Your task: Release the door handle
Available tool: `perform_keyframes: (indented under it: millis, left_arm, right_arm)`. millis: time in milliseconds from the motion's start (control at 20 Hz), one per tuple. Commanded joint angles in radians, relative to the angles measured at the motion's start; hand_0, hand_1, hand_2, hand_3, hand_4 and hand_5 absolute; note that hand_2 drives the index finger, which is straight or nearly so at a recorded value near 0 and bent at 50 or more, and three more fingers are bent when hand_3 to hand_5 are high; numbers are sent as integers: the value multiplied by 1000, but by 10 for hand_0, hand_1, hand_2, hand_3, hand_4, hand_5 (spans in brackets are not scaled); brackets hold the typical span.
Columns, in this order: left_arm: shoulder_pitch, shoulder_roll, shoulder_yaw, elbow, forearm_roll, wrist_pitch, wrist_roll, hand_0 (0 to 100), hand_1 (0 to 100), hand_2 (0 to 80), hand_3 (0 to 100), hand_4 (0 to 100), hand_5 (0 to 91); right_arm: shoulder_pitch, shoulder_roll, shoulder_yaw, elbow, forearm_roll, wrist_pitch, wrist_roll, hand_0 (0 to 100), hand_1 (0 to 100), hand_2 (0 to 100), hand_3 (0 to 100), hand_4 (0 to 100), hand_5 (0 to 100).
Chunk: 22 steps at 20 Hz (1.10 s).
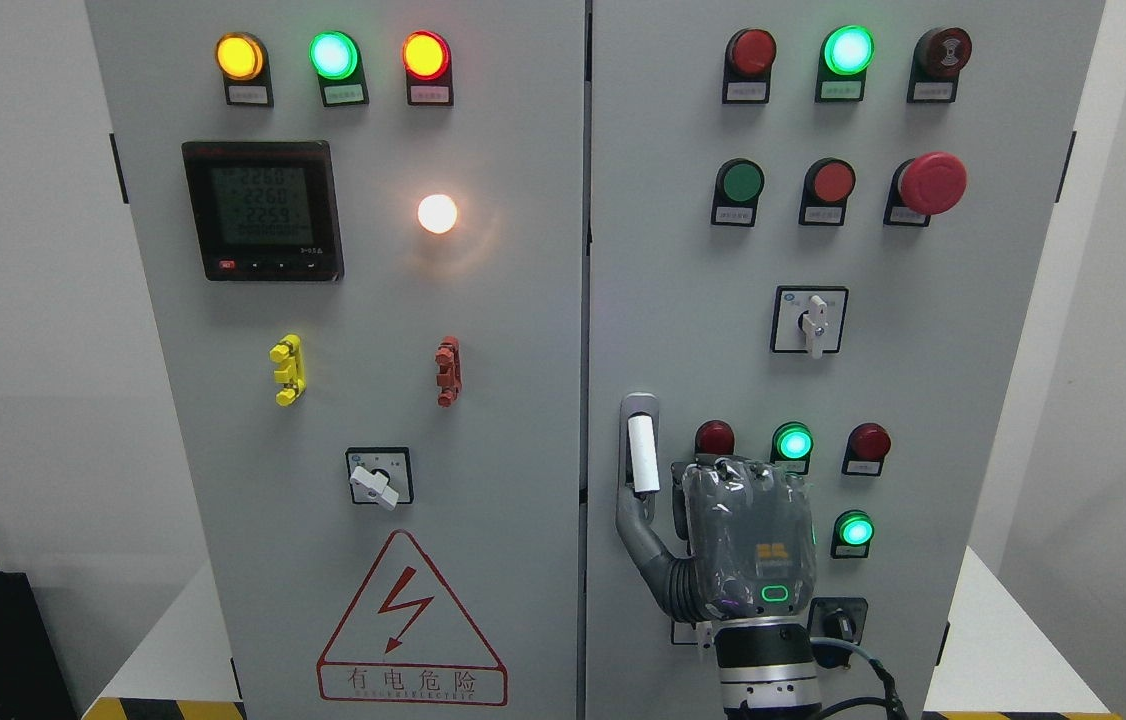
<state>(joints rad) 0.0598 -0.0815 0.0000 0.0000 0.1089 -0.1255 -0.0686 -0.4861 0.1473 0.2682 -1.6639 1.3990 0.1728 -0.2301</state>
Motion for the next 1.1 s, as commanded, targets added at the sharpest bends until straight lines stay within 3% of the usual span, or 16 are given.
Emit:
perform_keyframes:
  millis: [0, 1050]
  left_arm:
    - [0, -1, -12, -15, 0, 0, 0, 120, 389, 0, 0, 0, 0]
    - [0, 0, -12, -15, 0, 0, 0, 120, 389, 0, 0, 0, 0]
  right_arm:
    - [1, 0, -4, 0, 0, 4, -8, 501, 421, 1000, 1000, 1000, 976]
    - [20, 3, -27, -34, 0, 1, -12, 504, 433, 1000, 1000, 1000, 976]
